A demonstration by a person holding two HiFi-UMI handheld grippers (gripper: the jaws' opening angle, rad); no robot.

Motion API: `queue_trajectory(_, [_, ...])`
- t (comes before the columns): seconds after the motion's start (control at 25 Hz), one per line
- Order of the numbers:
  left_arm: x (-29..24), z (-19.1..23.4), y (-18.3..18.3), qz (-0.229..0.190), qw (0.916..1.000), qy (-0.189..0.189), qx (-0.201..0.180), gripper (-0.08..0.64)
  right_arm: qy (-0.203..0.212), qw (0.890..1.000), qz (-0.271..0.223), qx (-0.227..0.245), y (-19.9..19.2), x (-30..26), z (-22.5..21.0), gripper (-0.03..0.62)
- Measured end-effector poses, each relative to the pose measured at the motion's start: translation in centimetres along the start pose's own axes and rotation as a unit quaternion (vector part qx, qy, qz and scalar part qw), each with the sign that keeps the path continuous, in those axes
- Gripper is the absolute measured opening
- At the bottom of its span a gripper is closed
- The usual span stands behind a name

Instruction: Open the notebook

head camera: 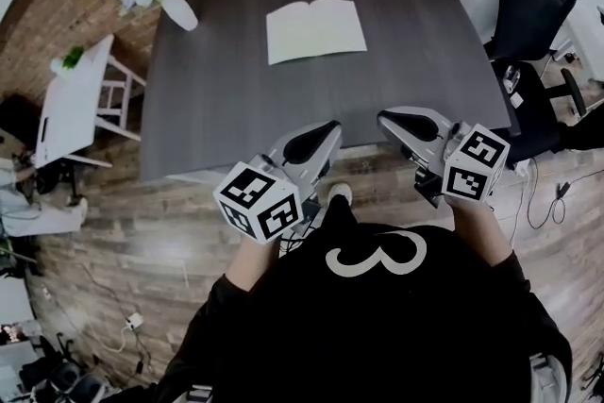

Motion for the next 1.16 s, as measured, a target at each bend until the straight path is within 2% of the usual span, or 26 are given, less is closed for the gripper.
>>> queue_trajectory(0.56, [0.7, -3.4, 0.3, -0.001, 0.9992, -0.005, -0.039, 0.014, -0.001, 1.000, -0.023, 0.021, 0.7, 2.1, 2.7, 0.002])
queue_trajectory(0.96, [1.3, -4.5, 0.4, -0.003, 0.9991, -0.013, -0.039, 0.014, 0.000, 0.999, -0.022, 0.031, 1.5, 2.5, 4.0, 0.002])
queue_trajectory(1.16, [2.0, -4.6, -0.5, -0.007, 0.9990, -0.007, -0.043, 0.014, -0.008, 0.999, -0.019, 0.027, 0.4, 2.8, 4.4, 0.002])
Point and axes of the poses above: the fingertips, and each gripper's own axes: x backward along the fingers, z to its left, y out of its top, the point moved 5 cm from there along x, backward along the fingers, and after that the axes turned 8 degrees about x, right-handed, at the moved point
